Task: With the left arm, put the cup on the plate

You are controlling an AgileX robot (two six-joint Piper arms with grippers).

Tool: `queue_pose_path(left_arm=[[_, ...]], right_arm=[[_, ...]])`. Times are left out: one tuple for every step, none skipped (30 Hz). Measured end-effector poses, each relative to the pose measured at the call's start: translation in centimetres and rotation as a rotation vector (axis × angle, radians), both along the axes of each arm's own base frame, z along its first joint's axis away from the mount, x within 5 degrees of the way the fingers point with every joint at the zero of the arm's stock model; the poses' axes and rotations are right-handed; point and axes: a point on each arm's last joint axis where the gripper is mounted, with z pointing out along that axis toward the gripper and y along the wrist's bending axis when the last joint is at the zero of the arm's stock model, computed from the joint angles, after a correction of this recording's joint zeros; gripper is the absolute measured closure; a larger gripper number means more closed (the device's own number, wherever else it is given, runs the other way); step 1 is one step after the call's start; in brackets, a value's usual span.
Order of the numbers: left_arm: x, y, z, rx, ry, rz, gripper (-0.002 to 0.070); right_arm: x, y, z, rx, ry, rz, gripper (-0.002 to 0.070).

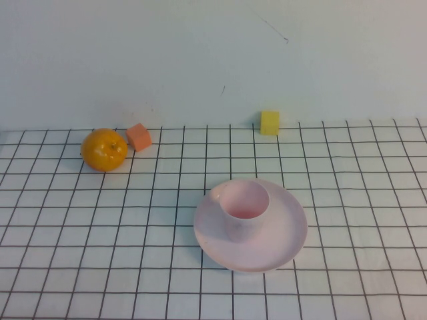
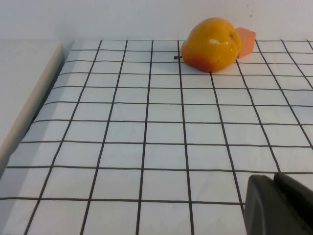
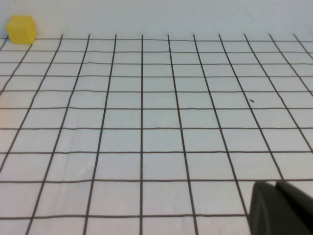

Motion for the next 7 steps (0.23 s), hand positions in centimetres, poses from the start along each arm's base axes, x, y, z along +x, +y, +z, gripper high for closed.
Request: queue_pose_path(left_arm=[[0.00, 0.00, 0.00, 0.002, 0.000, -0.001, 0.0676], [0.00, 0.00, 0.00, 0.002, 0.000, -0.001, 0.0676], [0.00, 0.00, 0.00, 0.003, 0.000, -0.001, 0.0676], [0.00, 0.00, 0.00, 0.003, 0.000, -0.001, 0.0676], [0.00, 0.00, 0.00, 0.003, 0.000, -0.001, 0.0676], [0.00, 0.00, 0.00, 0.005, 0.000, -0.001, 0.0676], [0.00, 0.00, 0.00, 0.005, 0.000, -0.001, 0.0676]], right_arm=[[0.00, 0.00, 0.00, 0.000, 0.000, 0.000, 0.0678], [0.00, 0.00, 0.00, 0.000, 0.000, 0.000, 0.0678], [0.00, 0.00, 0.00, 0.000, 0.000, 0.000, 0.0678], [0.00, 0.00, 0.00, 0.000, 0.000, 0.000, 0.0678], [0.00, 0.00, 0.00, 0.000, 0.000, 0.000, 0.0678], [0.00, 0.00, 0.00, 0.000, 0.000, 0.000, 0.0678], [0.00, 0.00, 0.00, 0.000, 0.000, 0.000, 0.0678]])
